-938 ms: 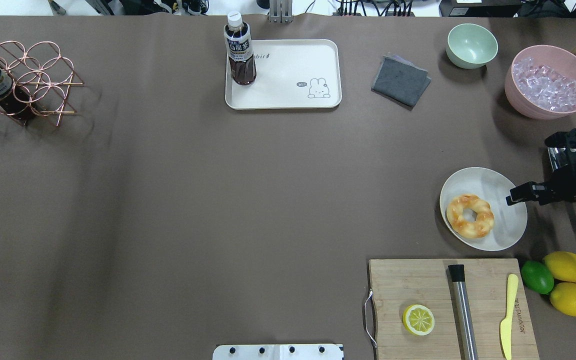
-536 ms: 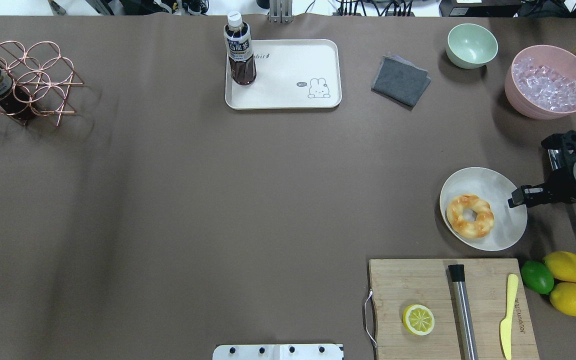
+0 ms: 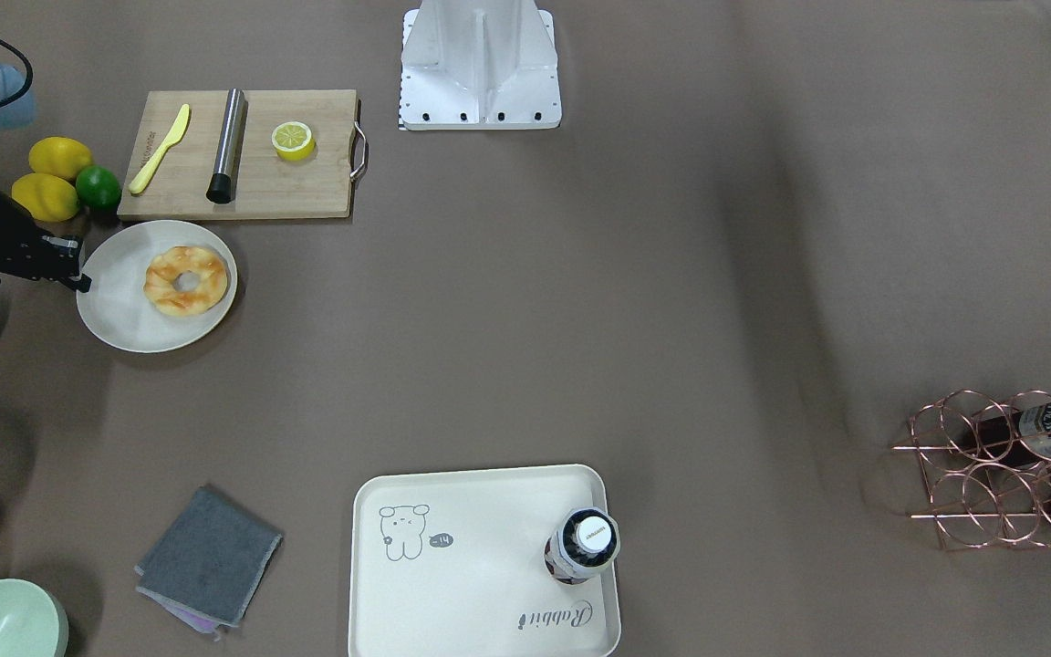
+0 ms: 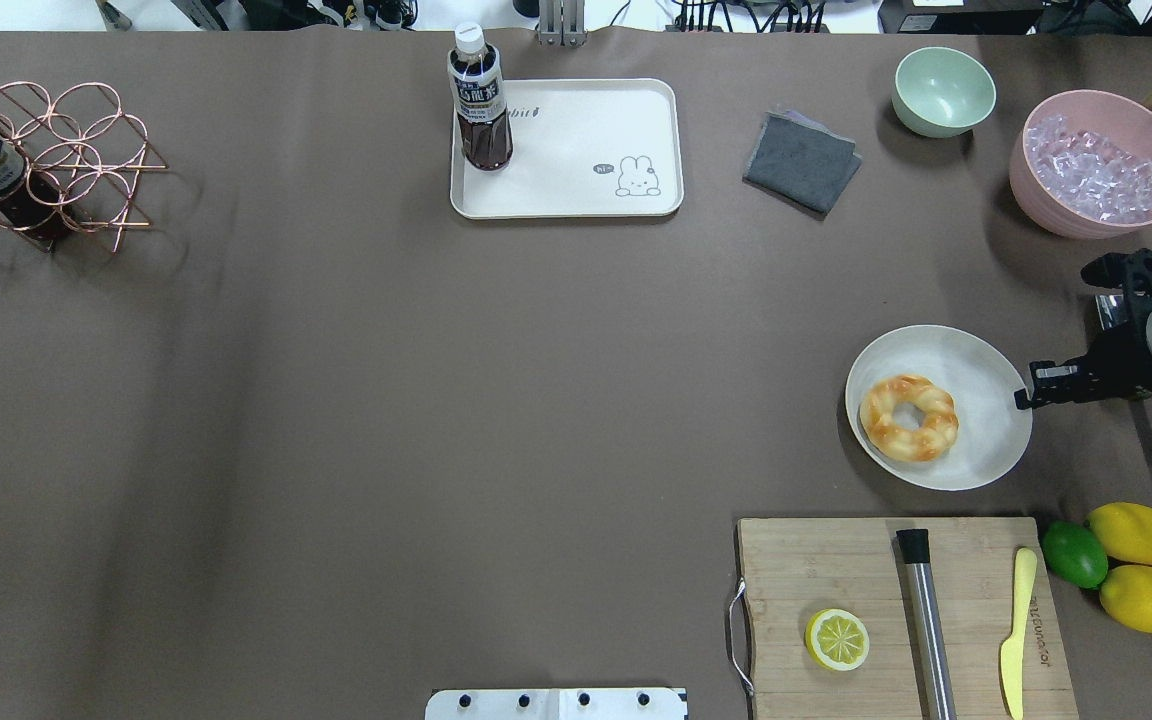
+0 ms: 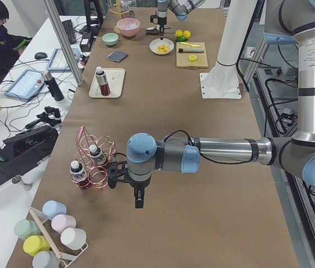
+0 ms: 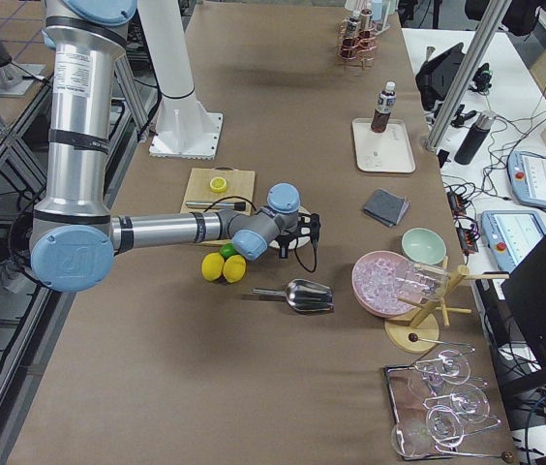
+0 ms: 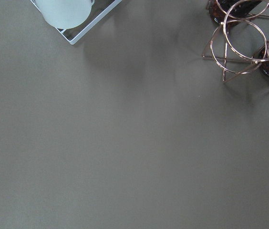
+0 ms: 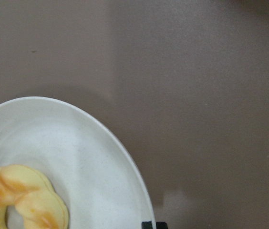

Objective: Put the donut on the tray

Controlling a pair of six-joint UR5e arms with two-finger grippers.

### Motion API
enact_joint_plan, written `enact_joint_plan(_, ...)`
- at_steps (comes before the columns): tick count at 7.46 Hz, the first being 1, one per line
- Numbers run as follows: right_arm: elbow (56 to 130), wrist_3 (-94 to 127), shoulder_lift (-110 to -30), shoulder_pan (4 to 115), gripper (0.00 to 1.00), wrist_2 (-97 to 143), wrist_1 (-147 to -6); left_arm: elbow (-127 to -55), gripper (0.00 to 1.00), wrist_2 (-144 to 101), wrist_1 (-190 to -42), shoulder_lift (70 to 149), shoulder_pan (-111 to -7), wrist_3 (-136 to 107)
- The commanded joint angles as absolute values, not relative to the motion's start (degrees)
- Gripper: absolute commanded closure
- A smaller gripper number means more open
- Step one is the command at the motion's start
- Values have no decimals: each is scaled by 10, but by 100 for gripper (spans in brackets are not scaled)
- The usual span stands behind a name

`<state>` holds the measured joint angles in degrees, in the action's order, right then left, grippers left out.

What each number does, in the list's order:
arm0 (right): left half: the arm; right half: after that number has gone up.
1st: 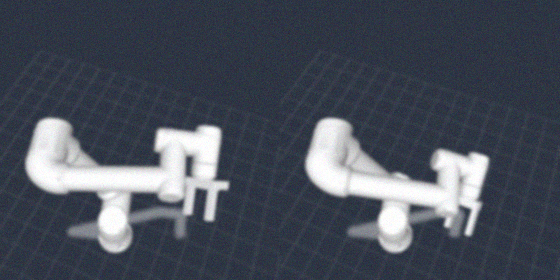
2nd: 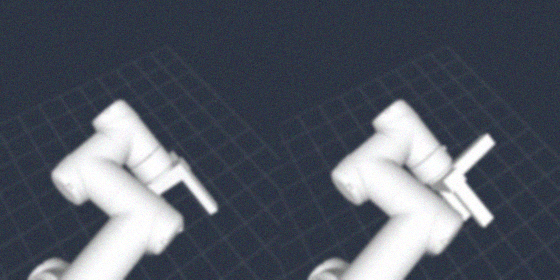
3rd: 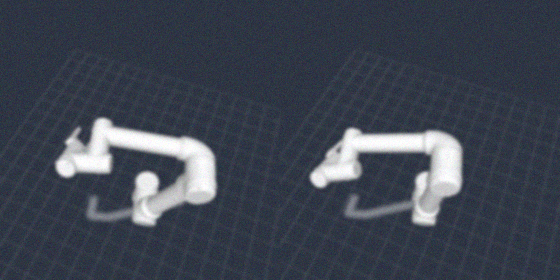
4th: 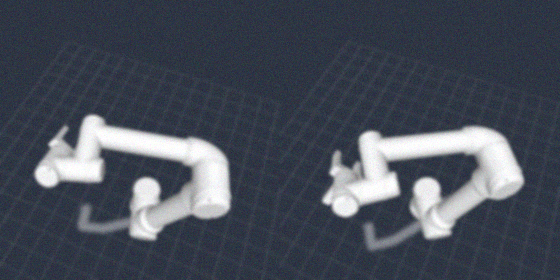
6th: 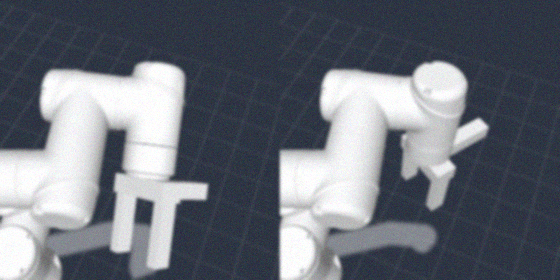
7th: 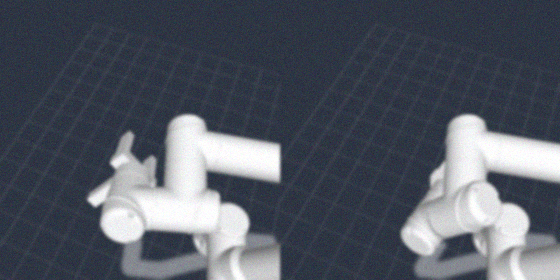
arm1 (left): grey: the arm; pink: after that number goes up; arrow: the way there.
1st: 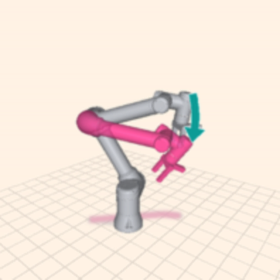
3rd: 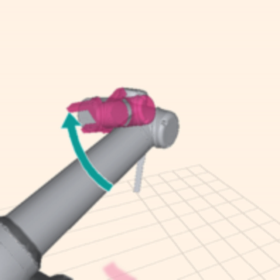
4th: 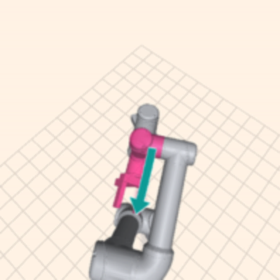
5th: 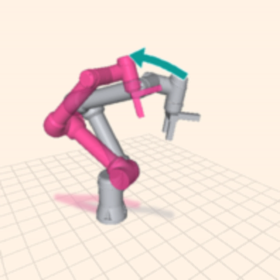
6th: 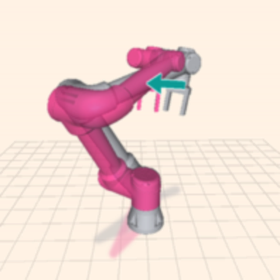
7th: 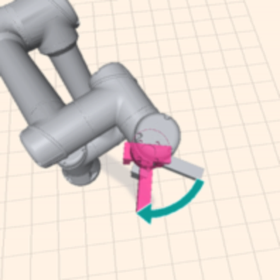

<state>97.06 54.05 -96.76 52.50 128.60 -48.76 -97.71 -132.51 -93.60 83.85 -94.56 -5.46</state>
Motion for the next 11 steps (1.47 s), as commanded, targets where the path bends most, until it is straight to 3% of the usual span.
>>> enact_joint_plan(1,985,555,-955,577,100,1365,-489,-976,2,-1324,-936,842,-945,-54)
enact_joint_plan(4,930,561,-853,594,100,1368,-500,-980,2,-1324,-911,855,-945,-54)
enact_joint_plan(7,812,568,-655,579,100,1346,-595,-977,2,-1324,-904,865,-943,-54)
enact_joint_plan(11,636,573,-460,546,100,1278,-645,-978,2,-1324,-888,876,-942,-54)
